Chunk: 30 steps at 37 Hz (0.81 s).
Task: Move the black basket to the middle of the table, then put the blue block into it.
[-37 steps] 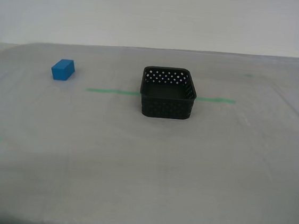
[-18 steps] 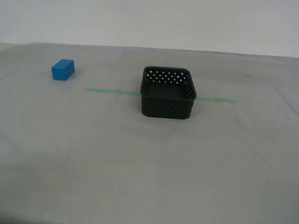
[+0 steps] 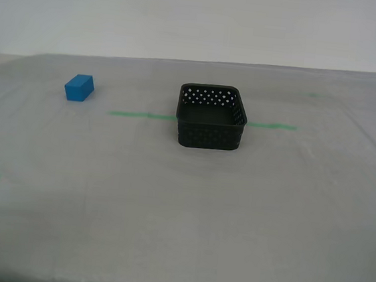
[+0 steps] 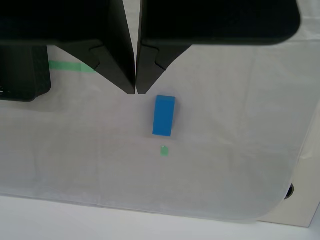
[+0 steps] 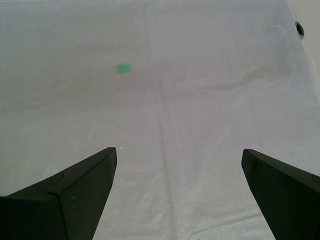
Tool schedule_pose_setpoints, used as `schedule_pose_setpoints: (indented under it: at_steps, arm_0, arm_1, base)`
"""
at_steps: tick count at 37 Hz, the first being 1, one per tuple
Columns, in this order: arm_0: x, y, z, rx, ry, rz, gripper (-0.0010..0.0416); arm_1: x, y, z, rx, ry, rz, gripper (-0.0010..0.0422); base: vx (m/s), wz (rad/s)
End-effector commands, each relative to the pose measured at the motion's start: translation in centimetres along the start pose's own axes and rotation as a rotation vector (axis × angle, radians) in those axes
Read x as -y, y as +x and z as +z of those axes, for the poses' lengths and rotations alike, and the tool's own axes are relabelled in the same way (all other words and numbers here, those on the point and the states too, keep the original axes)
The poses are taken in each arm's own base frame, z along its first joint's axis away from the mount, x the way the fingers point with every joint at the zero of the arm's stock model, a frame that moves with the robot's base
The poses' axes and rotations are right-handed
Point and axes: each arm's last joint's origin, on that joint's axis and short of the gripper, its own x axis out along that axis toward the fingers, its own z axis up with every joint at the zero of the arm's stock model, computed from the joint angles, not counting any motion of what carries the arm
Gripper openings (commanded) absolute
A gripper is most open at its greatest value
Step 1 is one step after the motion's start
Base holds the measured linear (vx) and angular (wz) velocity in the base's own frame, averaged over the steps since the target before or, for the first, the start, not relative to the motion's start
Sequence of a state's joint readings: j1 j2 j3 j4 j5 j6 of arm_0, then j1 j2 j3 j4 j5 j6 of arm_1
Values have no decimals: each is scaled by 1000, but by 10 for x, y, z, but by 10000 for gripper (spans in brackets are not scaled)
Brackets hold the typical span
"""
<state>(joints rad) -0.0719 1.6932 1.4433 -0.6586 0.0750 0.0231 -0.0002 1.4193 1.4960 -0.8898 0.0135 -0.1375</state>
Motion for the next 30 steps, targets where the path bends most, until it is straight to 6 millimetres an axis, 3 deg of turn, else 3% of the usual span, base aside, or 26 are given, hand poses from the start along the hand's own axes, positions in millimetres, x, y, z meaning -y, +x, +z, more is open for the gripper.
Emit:
schedule_pose_setpoints:
  at_steps: [1,5,9,30]
  arm_0:
    - [0,0,0,1,-1,3,350]
    - [0,0,0,2,-1,3,351]
    - [0,0,0,1,-1,3,350]
    - [0,0,0,1,-1,3,351]
  arm_1:
    - [0,0,-1,-12,-27,-5,0]
    - [0,0,-3,-29,-35,-2,8]
    - [0,0,-4,-38,-33,0,47]
    - [-1,0,-4,-43,20,1,390]
  base:
    - [0,0]
    - [0,0]
    - [0,0]
    - [0,0]
